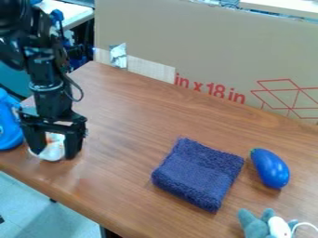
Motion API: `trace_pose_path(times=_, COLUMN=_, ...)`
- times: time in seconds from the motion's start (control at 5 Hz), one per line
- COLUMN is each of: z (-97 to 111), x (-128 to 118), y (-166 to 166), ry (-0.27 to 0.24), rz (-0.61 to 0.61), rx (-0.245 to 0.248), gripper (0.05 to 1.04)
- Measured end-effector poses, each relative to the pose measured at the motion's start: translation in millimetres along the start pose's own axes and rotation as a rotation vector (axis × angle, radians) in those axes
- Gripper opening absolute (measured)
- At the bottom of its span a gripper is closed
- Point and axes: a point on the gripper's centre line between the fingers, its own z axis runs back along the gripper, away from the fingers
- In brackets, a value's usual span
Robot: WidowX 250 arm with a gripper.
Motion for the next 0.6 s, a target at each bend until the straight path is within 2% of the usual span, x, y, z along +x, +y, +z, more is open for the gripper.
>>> trace_pose_path(times=0.2, z=-5.4, x=3.4, y=5.9, ry=0.009, rz=0.037, rx=-0.002, gripper=0.945)
trace_pose_path(times=0.6, z=-10.0, x=5.3, y=-2.1, ry=-0.014, rz=0.073, rx=0.014, gripper=0.427)
